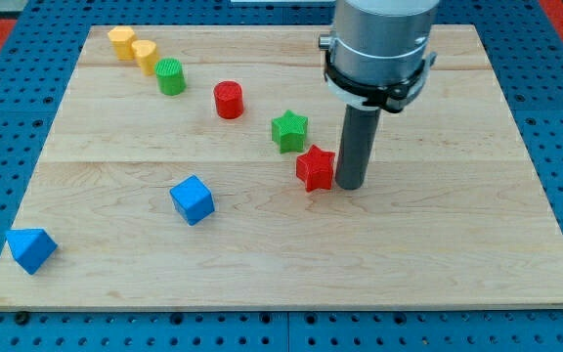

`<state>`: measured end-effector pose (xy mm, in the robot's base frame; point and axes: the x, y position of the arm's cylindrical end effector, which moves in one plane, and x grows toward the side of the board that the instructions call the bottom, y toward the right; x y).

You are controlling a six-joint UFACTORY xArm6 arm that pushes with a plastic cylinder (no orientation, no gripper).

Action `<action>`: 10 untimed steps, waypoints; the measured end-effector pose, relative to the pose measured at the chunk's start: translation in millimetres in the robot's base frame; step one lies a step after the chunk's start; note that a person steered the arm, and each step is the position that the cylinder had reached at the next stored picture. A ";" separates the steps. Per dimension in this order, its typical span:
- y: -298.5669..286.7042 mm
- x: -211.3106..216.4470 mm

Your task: Move the red star diagonally right to the blue cube

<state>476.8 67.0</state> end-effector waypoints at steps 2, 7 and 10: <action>-24.5 -26.2; -43.6 -44.8; -53.1 -14.0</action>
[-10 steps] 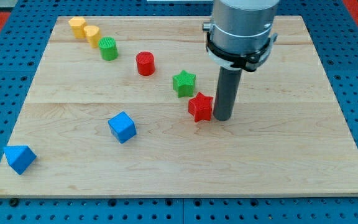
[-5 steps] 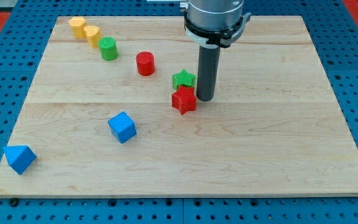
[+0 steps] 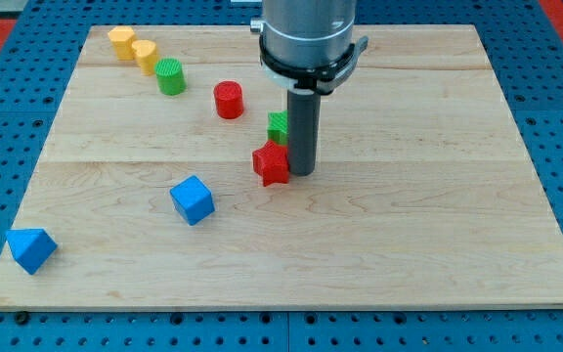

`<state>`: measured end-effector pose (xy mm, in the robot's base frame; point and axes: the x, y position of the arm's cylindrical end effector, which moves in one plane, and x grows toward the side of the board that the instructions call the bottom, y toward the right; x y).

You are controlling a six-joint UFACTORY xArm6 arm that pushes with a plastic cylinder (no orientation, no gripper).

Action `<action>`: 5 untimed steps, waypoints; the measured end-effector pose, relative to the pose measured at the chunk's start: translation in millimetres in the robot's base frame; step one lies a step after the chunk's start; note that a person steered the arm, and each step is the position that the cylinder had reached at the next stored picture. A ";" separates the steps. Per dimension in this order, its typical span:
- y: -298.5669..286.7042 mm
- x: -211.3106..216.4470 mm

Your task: Move the red star diagonally right to the blue cube

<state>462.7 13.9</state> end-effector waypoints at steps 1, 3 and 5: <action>-15.8 0.2; -23.2 -4.7; -24.6 -67.2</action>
